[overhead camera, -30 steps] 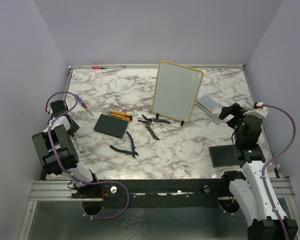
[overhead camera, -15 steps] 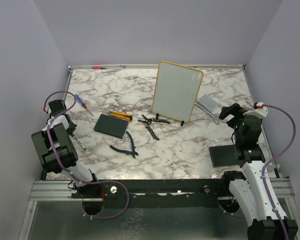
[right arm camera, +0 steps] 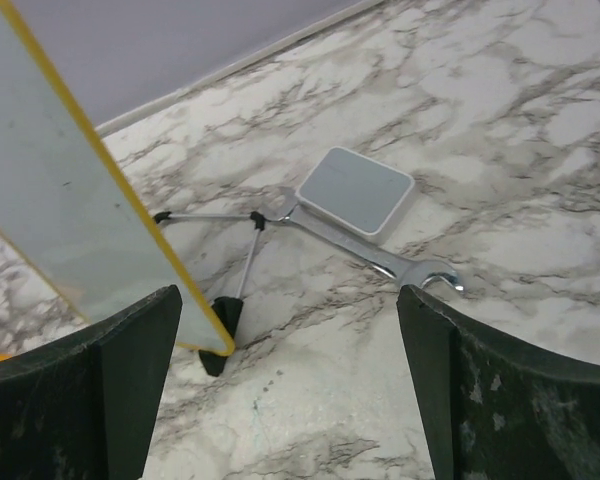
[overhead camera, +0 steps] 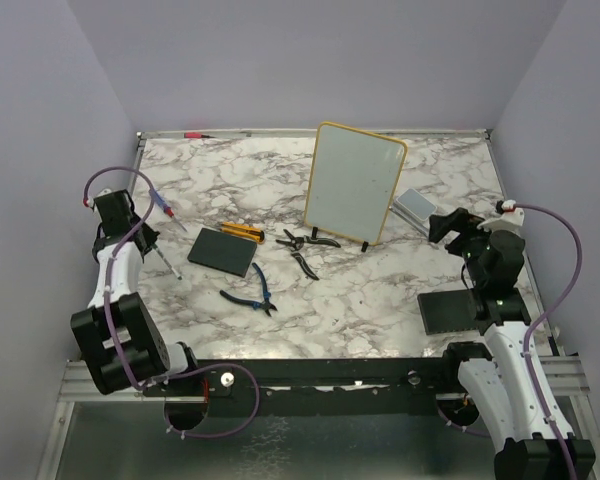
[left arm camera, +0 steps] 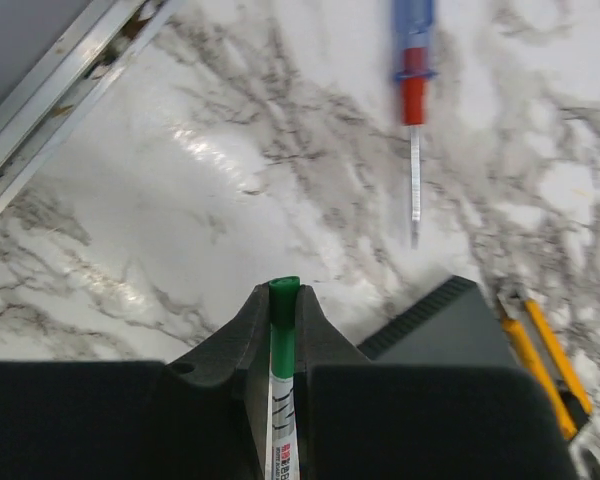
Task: Write a sentence on the whiteboard
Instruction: Open the whiteboard marker at the center of the board.
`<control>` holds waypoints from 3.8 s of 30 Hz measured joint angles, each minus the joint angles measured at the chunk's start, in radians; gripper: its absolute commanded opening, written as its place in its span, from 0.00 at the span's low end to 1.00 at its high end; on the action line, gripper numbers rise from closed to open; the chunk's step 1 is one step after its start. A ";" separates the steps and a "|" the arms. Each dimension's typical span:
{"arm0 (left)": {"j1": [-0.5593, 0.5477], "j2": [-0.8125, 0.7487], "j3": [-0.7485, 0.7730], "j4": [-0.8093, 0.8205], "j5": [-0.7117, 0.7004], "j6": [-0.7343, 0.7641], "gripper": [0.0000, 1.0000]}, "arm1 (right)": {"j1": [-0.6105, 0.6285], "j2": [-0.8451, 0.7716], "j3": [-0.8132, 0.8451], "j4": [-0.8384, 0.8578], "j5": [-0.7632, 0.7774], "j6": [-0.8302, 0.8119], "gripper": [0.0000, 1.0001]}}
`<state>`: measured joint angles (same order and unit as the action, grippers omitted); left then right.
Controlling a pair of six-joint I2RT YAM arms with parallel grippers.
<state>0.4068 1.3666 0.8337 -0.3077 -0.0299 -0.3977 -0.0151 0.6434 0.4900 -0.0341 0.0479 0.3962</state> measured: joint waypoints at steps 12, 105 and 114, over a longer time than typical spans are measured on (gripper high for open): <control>-0.396 -0.001 0.146 0.137 0.183 -0.184 0.00 | 0.023 0.016 0.019 0.041 -0.446 0.042 0.81; -1.085 -0.388 0.002 0.113 0.412 0.501 0.88 | 0.696 0.822 0.753 -0.680 -0.693 -0.232 0.00; -1.235 -0.402 0.005 0.011 0.407 0.565 0.81 | 0.696 0.770 0.783 -0.829 -0.868 -0.300 0.00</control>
<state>-0.8280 0.9642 0.8387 -0.2966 0.3775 0.1669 0.6807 1.4132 1.2732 -0.8627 -0.8200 0.0963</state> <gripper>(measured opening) 0.860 0.055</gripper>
